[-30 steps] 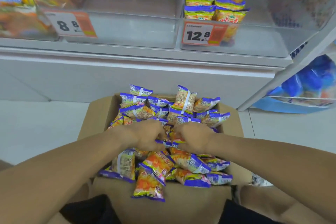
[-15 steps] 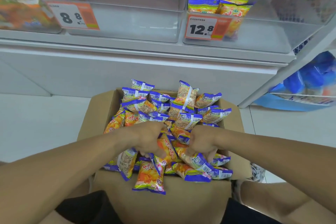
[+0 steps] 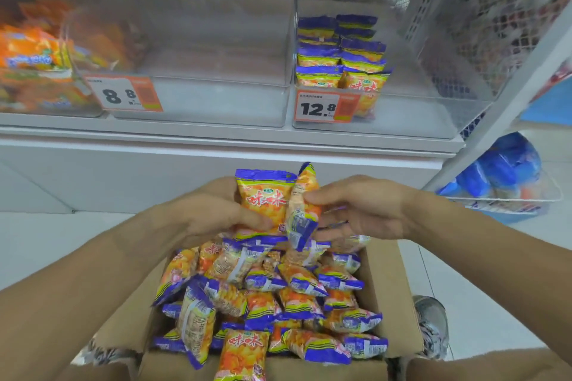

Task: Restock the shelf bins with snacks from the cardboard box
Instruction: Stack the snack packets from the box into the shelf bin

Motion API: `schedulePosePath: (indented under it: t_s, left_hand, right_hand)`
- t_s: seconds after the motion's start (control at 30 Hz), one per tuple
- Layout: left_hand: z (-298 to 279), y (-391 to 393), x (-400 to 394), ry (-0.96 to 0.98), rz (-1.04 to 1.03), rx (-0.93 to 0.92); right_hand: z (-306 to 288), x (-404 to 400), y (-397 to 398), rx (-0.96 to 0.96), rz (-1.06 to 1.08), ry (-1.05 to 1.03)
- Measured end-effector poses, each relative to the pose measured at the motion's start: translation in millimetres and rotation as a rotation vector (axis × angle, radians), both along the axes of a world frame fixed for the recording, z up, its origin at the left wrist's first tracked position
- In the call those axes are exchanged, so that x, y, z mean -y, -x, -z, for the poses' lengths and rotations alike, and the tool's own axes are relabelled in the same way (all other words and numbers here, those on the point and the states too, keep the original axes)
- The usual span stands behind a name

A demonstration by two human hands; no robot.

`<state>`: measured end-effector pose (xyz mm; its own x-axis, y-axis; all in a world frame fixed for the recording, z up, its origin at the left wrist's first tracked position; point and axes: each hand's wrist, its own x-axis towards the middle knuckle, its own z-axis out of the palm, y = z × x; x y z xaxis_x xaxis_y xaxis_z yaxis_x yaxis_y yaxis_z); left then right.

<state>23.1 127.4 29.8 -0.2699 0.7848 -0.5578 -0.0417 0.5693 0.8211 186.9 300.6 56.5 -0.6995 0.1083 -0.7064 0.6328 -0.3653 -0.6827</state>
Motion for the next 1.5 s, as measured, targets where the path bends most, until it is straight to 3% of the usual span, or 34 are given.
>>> schedulePosePath:
  t_s: [0.13,0.23,0.37,0.47,0.57,0.67,0.73,0.83,0.93,1.03,1.23,1.33,1.5]
  left_hand:
    - [-23,-4,-5,-0.141,-0.032,0.076]
    - [-42,-8,-12,-0.193,-0.116,0.122]
    - [-61,-4,-36,-0.296,-0.24,-0.087]
    - [-69,8,-60,-0.352,-0.326,-0.3]
    - [-80,12,-83,-0.508,-0.355,-0.409]
    - [-89,15,-106,-0.702,-0.331,-0.552]
    - [-88,19,-121,-0.793,-0.338,-0.67]
    - [-83,23,-141,-0.778,-0.329,-0.853]
    - [-86,26,-157,-0.758,-0.277,-1.039]
    - [-91,29,-168,-0.742,-0.214,-1.155]
    - [-80,30,-179,-0.501,-0.039,-1.298]
    - [-78,30,-180,-0.411,0.02,-1.467]
    - [-79,37,-180,-0.259,0.065,-1.632]
  right_hand:
    - [-16,-5,0,-0.099,-0.121,-0.055]
    - [-22,-14,5,-0.155,-0.087,-0.195]
    - [-39,-43,9,-0.349,0.169,-0.507]
    - [-53,-67,9,-0.495,0.46,-0.629]
    - [-59,-88,8,-0.598,0.709,-0.869]
    - [-61,-106,9,-0.639,0.803,-1.136]
    - [-58,-114,13,-0.656,0.795,-1.202]
    - [-48,-127,21,-0.601,0.753,-1.177]
    - [-41,-143,24,-0.393,0.543,-1.183]
    - [-40,-161,22,-0.367,0.415,-1.216]
    - [-45,-185,22,-0.292,0.21,-1.293]
    - [-40,-186,25,-0.247,0.114,-1.319]
    - [-43,-179,30,-0.242,0.13,-1.367]
